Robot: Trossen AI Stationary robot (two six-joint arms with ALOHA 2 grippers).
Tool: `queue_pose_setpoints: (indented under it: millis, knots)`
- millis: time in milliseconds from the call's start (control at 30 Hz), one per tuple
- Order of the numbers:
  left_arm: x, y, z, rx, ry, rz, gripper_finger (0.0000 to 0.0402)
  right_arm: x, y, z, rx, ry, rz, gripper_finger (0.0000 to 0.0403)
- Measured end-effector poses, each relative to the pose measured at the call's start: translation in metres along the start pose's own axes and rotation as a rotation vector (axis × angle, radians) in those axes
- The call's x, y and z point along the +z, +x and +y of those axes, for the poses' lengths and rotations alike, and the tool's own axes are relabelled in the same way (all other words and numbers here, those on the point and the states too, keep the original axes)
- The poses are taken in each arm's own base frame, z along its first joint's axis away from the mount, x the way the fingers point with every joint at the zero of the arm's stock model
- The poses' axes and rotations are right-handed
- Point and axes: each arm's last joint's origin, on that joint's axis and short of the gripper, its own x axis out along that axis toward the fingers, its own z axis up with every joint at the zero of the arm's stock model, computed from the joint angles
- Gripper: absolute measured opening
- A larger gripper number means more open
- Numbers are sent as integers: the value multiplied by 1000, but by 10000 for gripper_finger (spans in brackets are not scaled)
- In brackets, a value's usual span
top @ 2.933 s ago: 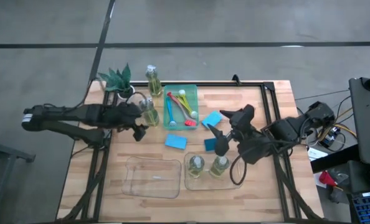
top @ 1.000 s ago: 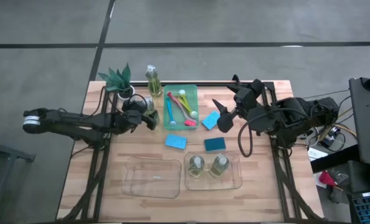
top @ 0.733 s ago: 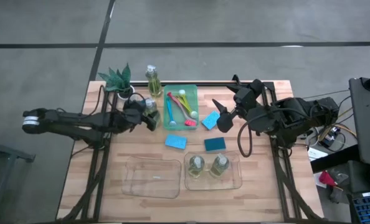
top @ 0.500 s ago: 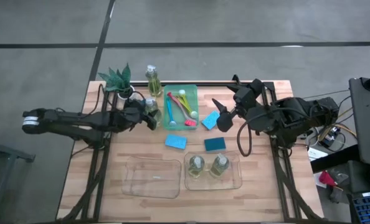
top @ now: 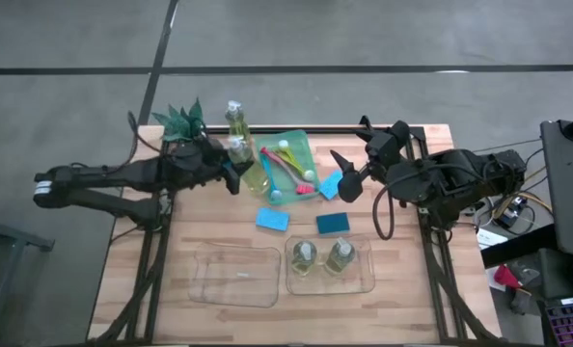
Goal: Pick & Place Kitchen Sink Supplies
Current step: Put the soap dispenser into the right transparent bin
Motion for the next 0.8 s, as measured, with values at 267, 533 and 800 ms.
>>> queue_pose_setpoints:
  millis: [267,533,800]
  knots:
    - [51,-22,-18,-213,-49,-38,221,0,0,0,-1,-1,0,325]
    - [93,-41,-47,-468,-57,-88,220,0,0,-1,-2,-2,0,325]
    - [115,-42,-96,-631,36,-118,220,3,-4,-8,0,13,-8,325]
